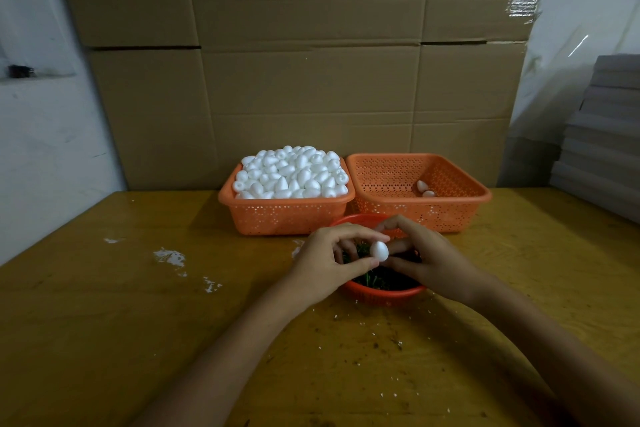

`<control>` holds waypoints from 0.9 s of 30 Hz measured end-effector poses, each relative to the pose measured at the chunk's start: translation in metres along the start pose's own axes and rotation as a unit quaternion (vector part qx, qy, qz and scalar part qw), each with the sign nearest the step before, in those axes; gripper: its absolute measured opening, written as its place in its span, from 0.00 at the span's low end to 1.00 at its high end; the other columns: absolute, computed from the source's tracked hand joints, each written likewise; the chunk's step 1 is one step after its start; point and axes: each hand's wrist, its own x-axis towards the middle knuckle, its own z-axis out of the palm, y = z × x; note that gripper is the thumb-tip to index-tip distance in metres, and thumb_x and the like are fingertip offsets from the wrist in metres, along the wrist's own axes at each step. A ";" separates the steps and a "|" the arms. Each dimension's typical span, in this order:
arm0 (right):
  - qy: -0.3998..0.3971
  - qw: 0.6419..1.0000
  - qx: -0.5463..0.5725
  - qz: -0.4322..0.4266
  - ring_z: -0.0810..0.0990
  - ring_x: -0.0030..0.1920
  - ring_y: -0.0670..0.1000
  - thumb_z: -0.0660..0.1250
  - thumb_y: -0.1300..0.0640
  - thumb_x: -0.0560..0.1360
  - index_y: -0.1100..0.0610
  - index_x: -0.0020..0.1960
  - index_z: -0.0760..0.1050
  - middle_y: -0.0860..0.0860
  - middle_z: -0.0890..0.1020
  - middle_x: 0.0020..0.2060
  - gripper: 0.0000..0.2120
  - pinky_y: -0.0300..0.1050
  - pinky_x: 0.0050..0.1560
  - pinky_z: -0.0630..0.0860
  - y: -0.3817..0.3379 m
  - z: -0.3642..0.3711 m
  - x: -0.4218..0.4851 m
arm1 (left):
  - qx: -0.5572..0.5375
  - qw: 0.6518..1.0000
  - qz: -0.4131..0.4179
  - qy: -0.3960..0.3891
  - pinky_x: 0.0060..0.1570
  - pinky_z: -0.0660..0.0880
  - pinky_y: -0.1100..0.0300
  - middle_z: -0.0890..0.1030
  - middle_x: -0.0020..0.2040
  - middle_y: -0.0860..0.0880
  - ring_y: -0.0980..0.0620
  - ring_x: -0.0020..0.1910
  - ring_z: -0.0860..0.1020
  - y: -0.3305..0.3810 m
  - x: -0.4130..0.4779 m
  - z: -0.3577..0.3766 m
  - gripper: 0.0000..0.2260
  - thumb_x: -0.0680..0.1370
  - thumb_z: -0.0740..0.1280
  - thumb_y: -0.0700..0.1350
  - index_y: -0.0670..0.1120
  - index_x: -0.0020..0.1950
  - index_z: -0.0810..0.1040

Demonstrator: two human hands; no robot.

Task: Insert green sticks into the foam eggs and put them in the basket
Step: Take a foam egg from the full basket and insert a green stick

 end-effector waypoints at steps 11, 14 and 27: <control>-0.002 1.000 -0.009 0.007 0.84 0.59 0.43 0.71 0.62 0.80 0.45 0.65 0.71 0.39 0.87 0.53 0.20 0.61 0.62 0.79 -0.002 -0.001 0.000 | -0.003 1.000 0.004 0.001 0.41 0.73 0.60 0.85 0.57 0.62 0.54 0.45 0.81 0.001 0.000 0.001 0.14 0.75 0.76 0.51 0.63 0.59 0.84; -0.003 1.000 -0.007 0.010 0.84 0.60 0.43 0.71 0.63 0.80 0.45 0.65 0.71 0.39 0.87 0.54 0.20 0.61 0.63 0.79 -0.002 -0.001 0.000 | -0.001 1.000 -0.001 0.002 0.42 0.73 0.60 0.85 0.58 0.63 0.54 0.47 0.81 0.002 0.000 0.000 0.13 0.75 0.75 0.54 0.63 0.59 0.84; 0.005 1.000 -0.008 -0.002 0.84 0.59 0.42 0.72 0.60 0.79 0.44 0.66 0.70 0.39 0.87 0.53 0.21 0.61 0.62 0.79 0.000 0.000 0.000 | -0.001 1.000 -0.008 0.001 0.40 0.73 0.63 0.84 0.57 0.61 0.57 0.45 0.80 0.004 -0.001 0.001 0.16 0.76 0.75 0.54 0.64 0.64 0.82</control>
